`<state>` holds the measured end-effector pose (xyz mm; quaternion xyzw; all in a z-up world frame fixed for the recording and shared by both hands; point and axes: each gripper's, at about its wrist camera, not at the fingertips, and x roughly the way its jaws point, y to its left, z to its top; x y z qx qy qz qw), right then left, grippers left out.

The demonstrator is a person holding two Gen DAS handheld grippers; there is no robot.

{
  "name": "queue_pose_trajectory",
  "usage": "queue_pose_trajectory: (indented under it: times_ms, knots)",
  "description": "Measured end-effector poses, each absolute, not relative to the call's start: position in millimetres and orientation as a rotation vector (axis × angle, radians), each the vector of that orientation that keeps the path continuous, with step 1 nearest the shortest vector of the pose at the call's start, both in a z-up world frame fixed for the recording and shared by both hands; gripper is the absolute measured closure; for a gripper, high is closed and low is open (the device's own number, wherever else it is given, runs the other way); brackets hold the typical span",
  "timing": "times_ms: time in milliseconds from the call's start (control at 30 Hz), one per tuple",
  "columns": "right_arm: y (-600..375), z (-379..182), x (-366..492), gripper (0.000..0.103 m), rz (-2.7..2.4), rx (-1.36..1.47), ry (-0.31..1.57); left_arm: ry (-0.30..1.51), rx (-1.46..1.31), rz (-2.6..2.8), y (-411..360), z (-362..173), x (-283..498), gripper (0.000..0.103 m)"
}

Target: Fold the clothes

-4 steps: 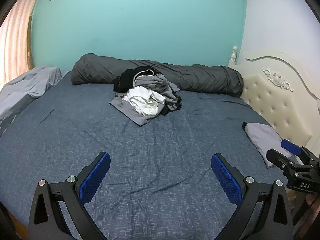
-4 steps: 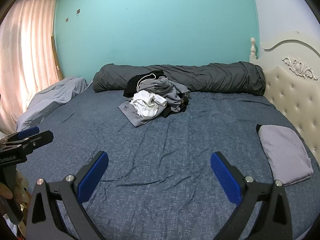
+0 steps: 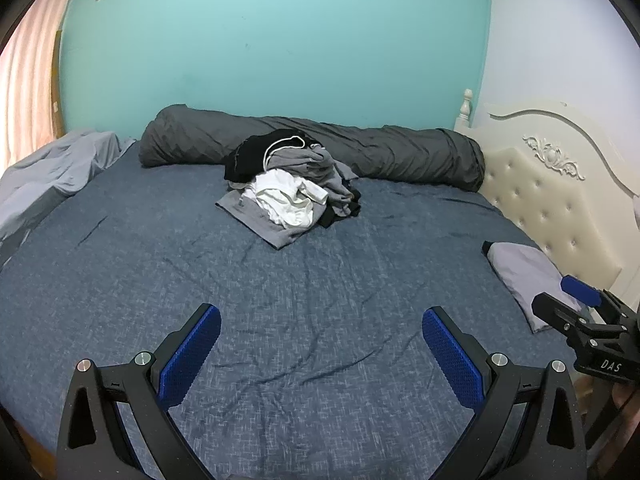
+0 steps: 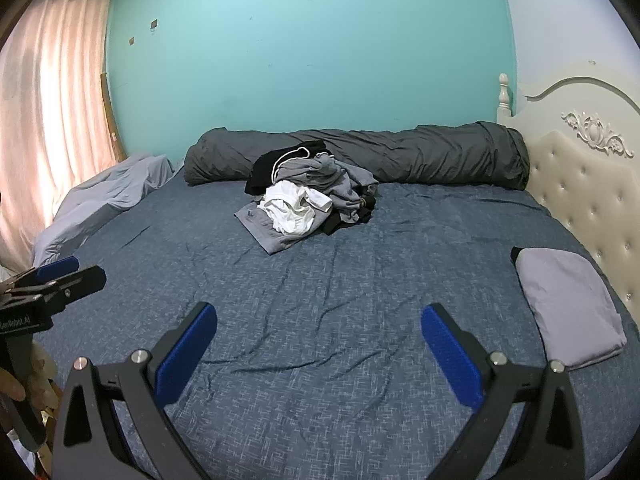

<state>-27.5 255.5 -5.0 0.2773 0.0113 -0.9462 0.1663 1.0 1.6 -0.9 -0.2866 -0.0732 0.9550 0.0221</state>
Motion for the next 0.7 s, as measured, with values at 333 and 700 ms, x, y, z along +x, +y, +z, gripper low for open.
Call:
queue_pose_trajectory:
  times_ms: [333, 700]
  knots:
    - [257.6, -7.8, -30.1, 0.0, -2.699, 0.8, 0.035, -0.201, -0.895, 2.958, 5.1, -2.2, 2.2, 0.0]
    - [262.0, -8.5, -26.7, 0.0, -2.701, 0.8, 0.019, -0.189, -0.905, 2.95, 6.9, -0.1, 1.4, 0.0]
